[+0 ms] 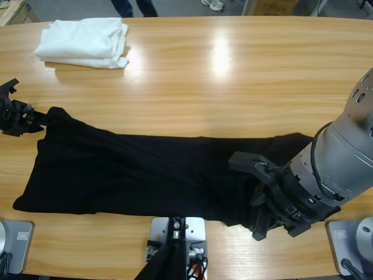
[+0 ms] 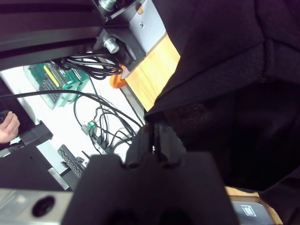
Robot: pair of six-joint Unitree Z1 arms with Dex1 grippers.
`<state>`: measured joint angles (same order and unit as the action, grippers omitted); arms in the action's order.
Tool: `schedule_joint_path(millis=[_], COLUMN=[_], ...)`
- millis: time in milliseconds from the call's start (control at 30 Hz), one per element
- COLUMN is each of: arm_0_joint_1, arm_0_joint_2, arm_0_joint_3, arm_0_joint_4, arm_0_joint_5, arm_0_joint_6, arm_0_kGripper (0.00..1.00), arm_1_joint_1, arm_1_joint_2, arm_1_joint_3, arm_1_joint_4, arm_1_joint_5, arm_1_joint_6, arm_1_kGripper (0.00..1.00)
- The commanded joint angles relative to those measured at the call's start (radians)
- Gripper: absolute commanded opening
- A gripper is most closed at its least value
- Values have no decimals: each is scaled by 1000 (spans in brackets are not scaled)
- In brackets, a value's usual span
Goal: Fold clothes
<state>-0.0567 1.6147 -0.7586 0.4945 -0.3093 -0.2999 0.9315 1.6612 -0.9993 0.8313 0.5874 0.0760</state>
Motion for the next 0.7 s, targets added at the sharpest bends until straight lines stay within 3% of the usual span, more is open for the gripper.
schedule_joint_path(millis=[33,267,367,467,700], arm_0_joint_1=[8,9,11,11,11], arm_0_joint_2=[67,85,82,66,39], arm_0_joint_3=[48,64,65,68,71], arm_0_joint_4=[-51,-80,-79,-80,-82], arm_0_joint_5=[-22,-47,-47,-47,-46], arm_0_joint_6=[15,5,2,5,4], arm_0_kGripper=[491,476,345,15,0], arm_1_joint_1=[13,13,13,13,13], arm_1_joint_2=[25,26,22,26,38], arm_1_joint_3=[34,39,48,50,52], arm_1_joint_4=[-14,-15,-15,-19,-23], arm_1_joint_5=[-6,-8,-11,-12,-11], arm_1_joint_6=[10,10,9,9,9], arm_1_kGripper=[0,0,0,0,0])
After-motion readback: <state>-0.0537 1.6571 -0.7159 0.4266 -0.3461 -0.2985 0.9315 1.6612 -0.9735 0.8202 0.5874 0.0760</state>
